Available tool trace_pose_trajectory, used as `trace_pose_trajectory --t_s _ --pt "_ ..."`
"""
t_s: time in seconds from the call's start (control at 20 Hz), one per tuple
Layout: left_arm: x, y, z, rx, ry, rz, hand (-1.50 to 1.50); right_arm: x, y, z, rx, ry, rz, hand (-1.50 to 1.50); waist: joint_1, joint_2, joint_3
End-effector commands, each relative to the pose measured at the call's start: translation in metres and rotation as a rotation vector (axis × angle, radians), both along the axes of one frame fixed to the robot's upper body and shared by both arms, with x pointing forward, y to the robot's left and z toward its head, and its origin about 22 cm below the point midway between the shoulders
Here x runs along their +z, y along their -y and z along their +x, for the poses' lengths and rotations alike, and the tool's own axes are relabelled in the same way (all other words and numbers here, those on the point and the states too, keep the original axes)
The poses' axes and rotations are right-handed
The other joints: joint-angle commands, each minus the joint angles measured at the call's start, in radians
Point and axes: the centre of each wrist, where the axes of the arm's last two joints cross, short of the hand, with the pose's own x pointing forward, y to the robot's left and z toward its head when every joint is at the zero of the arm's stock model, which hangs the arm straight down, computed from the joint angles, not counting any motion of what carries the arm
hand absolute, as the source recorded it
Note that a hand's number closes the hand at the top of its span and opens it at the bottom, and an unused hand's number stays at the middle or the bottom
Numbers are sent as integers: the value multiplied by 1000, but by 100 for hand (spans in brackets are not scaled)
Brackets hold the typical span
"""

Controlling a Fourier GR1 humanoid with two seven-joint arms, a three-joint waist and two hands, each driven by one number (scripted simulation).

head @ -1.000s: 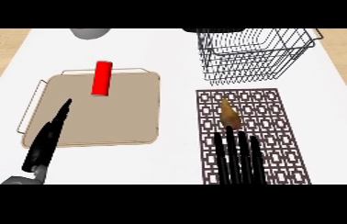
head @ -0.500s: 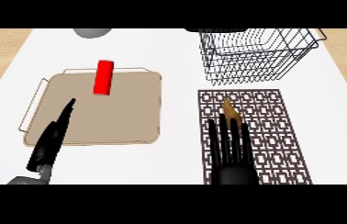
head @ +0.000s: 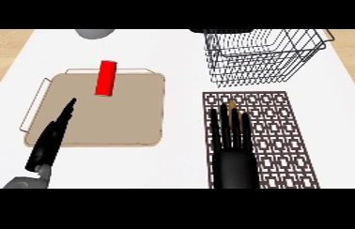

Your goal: Pick the pear from the placemat and place it in the basket

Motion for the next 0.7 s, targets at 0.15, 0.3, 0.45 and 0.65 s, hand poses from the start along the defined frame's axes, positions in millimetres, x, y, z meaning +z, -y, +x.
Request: trace_pose_trajectory --t_s 0.15,0.3,0.45,0.65 --pt "-10 9 -7 30 -13 14 0 -15 -16 -9 4 -10 -1 -150 -1 2 -3" --pt "8 -2 -3 15 -13 16 0 -19 24 6 -19 -33 -14 -150 -1 2 -3" --pt "10 -16 -5 15 -13 10 0 -13 13 33 -32 -29 11 -150 1 2 -3" --pt "-3 -2 -3 19 -18 -13 0 -35 7 27 -51 -55 -4 -150 -1 2 -3"
